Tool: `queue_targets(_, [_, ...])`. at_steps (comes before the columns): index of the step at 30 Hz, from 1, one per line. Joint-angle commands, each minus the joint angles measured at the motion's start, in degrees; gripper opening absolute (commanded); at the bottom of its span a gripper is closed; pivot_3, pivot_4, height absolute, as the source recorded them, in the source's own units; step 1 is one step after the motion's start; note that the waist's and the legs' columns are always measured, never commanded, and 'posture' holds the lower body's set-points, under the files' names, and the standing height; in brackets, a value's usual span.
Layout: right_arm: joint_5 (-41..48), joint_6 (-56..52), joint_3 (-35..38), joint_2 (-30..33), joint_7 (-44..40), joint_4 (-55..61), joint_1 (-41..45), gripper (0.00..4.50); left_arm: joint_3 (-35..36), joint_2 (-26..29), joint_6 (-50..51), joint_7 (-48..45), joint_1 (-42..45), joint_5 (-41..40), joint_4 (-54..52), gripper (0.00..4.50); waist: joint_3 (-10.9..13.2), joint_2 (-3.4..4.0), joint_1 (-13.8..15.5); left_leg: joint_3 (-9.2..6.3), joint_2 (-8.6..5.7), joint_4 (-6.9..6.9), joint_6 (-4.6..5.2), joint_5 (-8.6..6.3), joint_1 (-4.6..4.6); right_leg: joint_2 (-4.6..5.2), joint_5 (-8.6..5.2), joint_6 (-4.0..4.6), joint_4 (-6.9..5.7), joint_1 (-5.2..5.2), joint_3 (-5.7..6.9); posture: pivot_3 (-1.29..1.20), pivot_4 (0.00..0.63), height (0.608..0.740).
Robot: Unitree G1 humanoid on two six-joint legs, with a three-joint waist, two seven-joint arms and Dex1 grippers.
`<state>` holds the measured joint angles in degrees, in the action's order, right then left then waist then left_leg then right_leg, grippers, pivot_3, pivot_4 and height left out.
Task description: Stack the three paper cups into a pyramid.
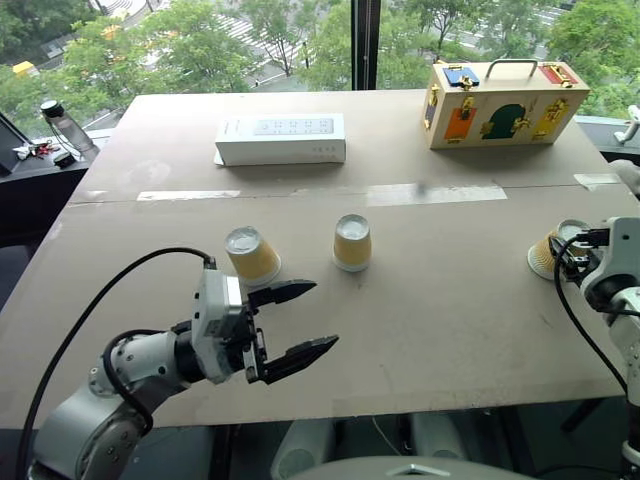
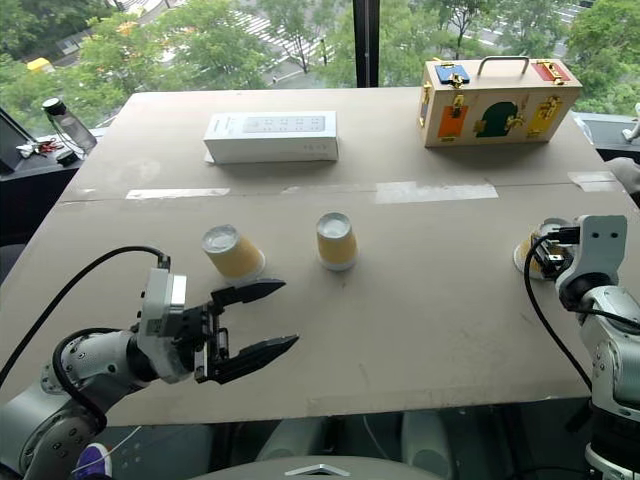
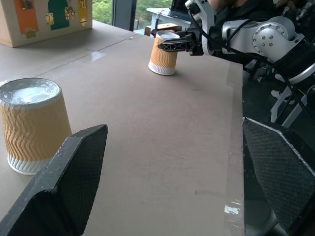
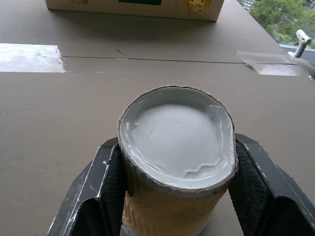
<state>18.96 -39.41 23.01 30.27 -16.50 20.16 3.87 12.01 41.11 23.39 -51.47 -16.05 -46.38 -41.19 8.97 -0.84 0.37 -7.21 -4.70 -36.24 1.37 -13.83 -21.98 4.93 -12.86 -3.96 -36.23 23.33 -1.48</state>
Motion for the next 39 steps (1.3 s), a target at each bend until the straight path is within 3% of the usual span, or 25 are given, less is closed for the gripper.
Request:
queue_targets(1, [5.3,1.6,-4.5,2.2,-8.5,7.1,1.8,2.11,2.0,-0.9,-2.3,-0.1,-2.7,1.3,-0.8,4.50,0.0,0.03,-0.4,-0.01,0.00,0.00,0.00,0.00,-0.01,0.00,0.00,0.00,0.00,0.00,0.00,0.00,0.150,0.740])
queue_targets(5, [9.1,-0.7,-11.2,2.5,-12.8,11.2,6.0,2.11,4.1,-2.0,-5.1,-0.7,-6.8,4.1,0.8,4.50,0.1,0.00,-1.1,-0.04,0.05,0.01,0.00,0.00,-0.01,0.00,0.00,0.00,0.00,0.00,0.01,0.00,0.150,0.740])
queue_targets(13, [8.3,1.1,-20.1,2.5,-17.0,7.9,13.2,2.11,7.3,-2.8,-5.8,-0.2,-10.2,3.4,0.0,4.50,0.1,-0.06,-0.3,-0.27,0.01,0.00,0.00,-0.01,-0.16,0.04,-0.02,0.05,0.17,0.00,0.28,0.00,0.150,0.740])
queue_targets(19, [7.9,3.4,-24.2,4.3,-22.3,9.3,11.7,2.11,8.6,-3.6,-6.2,0.5,-13.5,3.4,-1.8,4.50,0.1,-0.04,-0.3,-0.25,0.00,0.00,0.00,-0.02,-0.33,0.05,0.10,-0.16,0.31,0.12,0.25,0.00,0.150,0.740])
queue_targets(39, [2.1,8.8,-28.2,7.5,-25.9,8.5,5.4,2.11,8.9,-5.4,-7.7,0.9,-15.6,4.7,-1.7,4.50,0.1,-0.01,0.4,-0.31,-0.01,-0.02,0.01,-0.02,-0.44,0.06,0.10,-0.13,0.31,0.17,0.35,0.00,0.150,0.740])
